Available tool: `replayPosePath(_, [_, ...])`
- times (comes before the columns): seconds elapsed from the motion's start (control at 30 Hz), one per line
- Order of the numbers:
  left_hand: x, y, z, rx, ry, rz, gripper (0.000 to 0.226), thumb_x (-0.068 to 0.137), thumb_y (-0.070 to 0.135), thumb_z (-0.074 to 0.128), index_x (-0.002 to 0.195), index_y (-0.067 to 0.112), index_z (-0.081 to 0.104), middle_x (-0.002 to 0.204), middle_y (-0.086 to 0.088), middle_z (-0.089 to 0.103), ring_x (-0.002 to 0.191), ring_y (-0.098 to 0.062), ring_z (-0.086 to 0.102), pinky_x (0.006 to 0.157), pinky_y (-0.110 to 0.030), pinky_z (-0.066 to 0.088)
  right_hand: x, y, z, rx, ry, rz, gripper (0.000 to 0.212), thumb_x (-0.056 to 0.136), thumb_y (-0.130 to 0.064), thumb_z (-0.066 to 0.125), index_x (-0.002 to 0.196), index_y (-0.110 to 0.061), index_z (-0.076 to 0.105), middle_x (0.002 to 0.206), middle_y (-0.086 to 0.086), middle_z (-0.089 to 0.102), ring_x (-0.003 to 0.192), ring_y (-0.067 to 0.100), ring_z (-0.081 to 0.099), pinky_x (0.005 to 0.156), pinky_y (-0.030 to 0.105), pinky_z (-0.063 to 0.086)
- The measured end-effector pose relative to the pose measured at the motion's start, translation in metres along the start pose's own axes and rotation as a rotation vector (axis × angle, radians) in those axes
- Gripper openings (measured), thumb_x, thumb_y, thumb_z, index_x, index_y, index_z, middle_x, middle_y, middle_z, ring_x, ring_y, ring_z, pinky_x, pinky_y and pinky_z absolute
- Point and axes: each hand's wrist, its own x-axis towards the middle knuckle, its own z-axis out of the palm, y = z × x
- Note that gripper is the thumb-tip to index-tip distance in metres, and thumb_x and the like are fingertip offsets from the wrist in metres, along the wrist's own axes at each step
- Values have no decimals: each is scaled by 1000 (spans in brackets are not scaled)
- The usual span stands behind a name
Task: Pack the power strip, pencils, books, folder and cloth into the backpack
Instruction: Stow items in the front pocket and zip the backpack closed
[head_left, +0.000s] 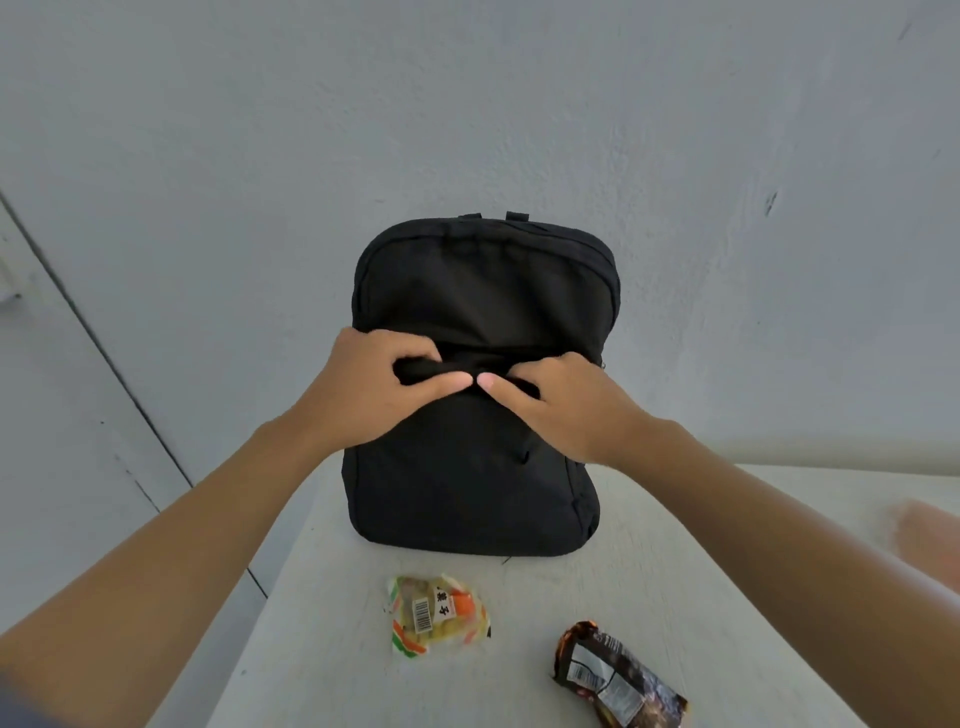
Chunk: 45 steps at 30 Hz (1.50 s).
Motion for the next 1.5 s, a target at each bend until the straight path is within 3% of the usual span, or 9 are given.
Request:
replayPosePath(0.13, [-25,3,7,-54,245,133,19,92,25,76,110,21,73,115,3,60,108,-6,58,89,-15,46,-23,12,10,214,325,-117,31,96,-27,64,126,-20,66,116,-9,70,107,-3,58,101,19,46])
replayPosePath(0.3, [-69,-5,29,-145,361,43,3,91,19,68,94,19,68,99,1,59,89,-16,57,75,-12,44,-58,10,19,364,660,-108,14,89,-4,70,99,-14,72,98,-8,70,97,4,64,88,12,48])
replayPosePath(0.43, [-107,-15,59,-277,13,-169,19,94,12,70,94,31,68,91,12,65,89,-16,63,70,-16,50,-81,24,33,518,318,182,12,92,-12,68,87,-23,70,81,-8,70,77,6,64,69,12,50])
replayPosePath(0.57, [-139,-23,101,-186,-222,-383,16,95,26,70,102,39,64,105,23,60,104,-2,59,80,-14,53,-107,48,65,449,-193,303,4,93,-26,68,95,-29,70,89,-11,70,80,5,65,74,19,49])
replayPosePath(0.73, [-159,-26,136,-75,-451,-404,40,98,39,65,135,40,50,138,17,44,129,-9,43,110,-29,42,-144,67,94,375,-533,456,41,84,-43,77,120,-36,58,113,-10,62,98,10,63,79,17,48])
replayPosePath(1.0, [-183,-27,170,-214,-298,-590,52,92,42,70,134,55,42,132,20,44,129,-14,45,113,-44,42,-166,73,131,228,-444,511,46,75,-50,80,112,-33,59,106,-9,61,99,14,56,87,32,53])
replayPosePath(1.17, [-178,-20,170,-285,-271,-699,64,82,43,80,133,50,42,127,17,49,126,-19,52,106,-45,52,-157,73,131,202,-438,509,34,86,-47,73,106,-26,55,98,-9,59,90,12,58,74,23,49])
replayPosePath(1.27, [-172,-13,157,-294,-280,-711,47,70,62,75,109,45,55,114,23,57,119,-22,57,103,-47,54,-154,67,122,504,-292,587,24,94,-38,67,105,-23,52,95,-9,60,86,11,59,66,17,43])
replayPosePath(1.5, [-140,10,100,-492,-198,-588,42,83,55,54,119,36,42,111,24,55,108,-18,63,73,-17,56,-121,28,63,863,-59,521,20,97,-39,59,110,-29,47,102,-5,63,90,12,67,65,18,54])
